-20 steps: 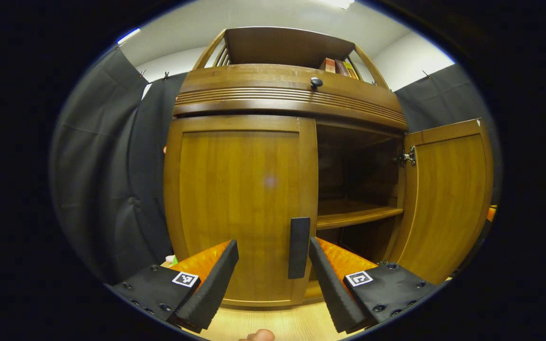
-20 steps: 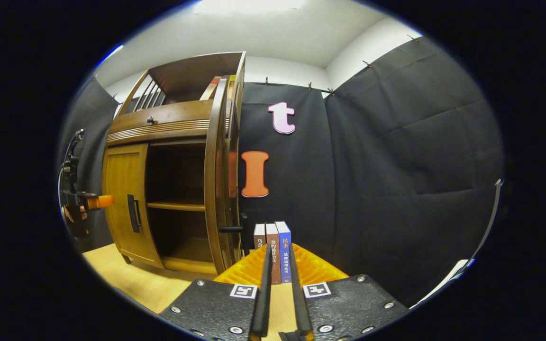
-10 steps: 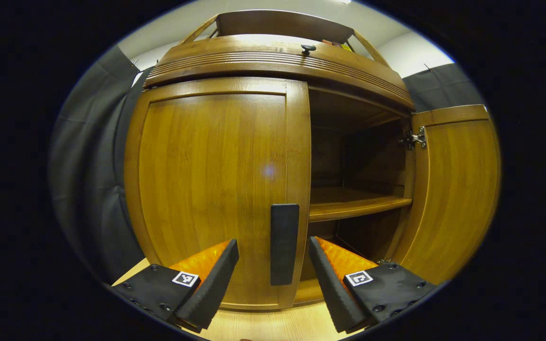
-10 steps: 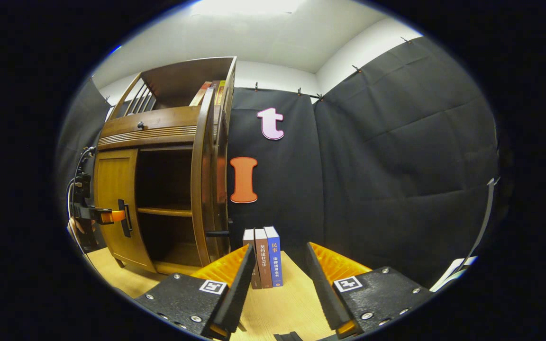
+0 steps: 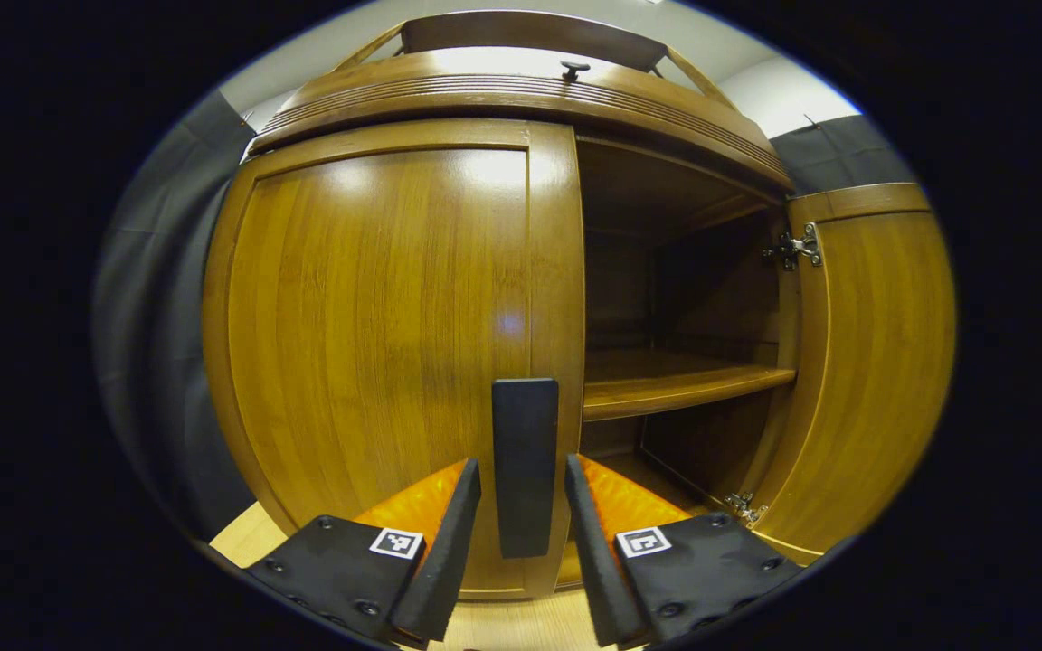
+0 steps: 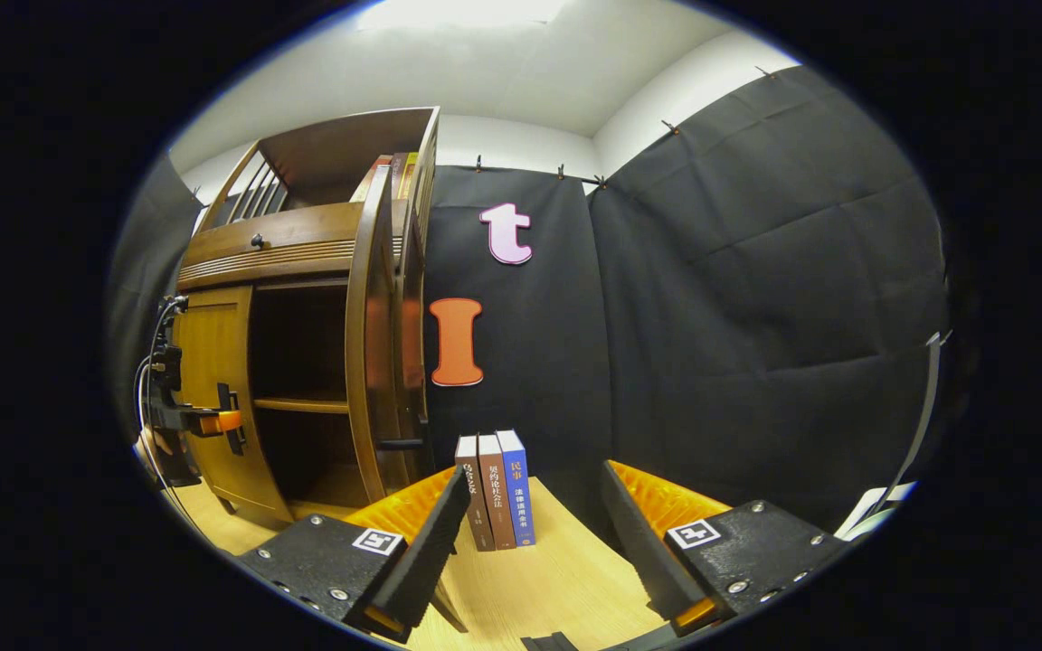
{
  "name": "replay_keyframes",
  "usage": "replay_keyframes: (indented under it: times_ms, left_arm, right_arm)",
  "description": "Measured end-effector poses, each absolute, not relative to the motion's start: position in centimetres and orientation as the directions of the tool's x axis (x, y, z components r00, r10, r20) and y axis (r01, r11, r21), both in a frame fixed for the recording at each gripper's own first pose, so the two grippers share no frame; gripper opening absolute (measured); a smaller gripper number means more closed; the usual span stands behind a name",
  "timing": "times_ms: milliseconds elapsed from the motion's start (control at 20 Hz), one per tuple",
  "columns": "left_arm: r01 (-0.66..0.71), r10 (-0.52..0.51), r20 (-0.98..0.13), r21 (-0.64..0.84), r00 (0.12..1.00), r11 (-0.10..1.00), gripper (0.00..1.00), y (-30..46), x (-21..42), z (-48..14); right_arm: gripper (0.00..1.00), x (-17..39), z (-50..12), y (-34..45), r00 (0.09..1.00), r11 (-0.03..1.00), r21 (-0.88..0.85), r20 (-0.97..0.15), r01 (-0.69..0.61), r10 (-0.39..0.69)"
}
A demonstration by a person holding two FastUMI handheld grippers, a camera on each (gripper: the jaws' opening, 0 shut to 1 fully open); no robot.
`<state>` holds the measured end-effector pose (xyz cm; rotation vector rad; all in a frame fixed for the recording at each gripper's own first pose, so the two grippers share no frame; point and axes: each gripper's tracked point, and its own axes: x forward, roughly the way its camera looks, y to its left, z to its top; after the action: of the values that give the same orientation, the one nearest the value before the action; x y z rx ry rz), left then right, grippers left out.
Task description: Open the right door of the double-door shoe cabinet with the right hand, and open the left door with the left hand.
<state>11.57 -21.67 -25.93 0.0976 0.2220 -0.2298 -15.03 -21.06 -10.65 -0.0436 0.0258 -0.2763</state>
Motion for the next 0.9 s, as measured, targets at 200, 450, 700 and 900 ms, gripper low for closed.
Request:
replay_keyframes:
  times_ms: [200, 450, 700, 900]
  left_arm:
    - [0.235, -0.213, -0.233, 0.072, 0.949, 0.969, 0.45, -21.8, 11.6, -26.2]
    - [0.245, -0.219, -0.25, 0.079, 0.943, 0.966, 0.29, -21.5, 10.7, -26.1]
    - [0.301, -0.276, -0.264, 0.06, 0.924, 0.952, 0.31, -20.9, 7.8, -25.4]
    - [0.335, -0.31, -0.272, 0.051, 0.911, 0.941, 0.29, -19.8, 5.2, -24.5]
  right_arm:
    - [0.92, -15.1, -10.6, -21.3, 0.957, 0.955, -0.068, -0.021, 0.289, -0.291]
    - [0.92, -15.2, -10.0, -20.2, 0.959, 0.957, -0.076, -0.026, 0.279, -0.281]
    - [0.91, -16.2, -8.9, -18.7, 0.962, 0.958, -0.09, -0.015, 0.271, -0.274]
    - [0.91, -16.9, -8.3, -17.3, 0.964, 0.961, -0.095, -0.018, 0.262, -0.264]
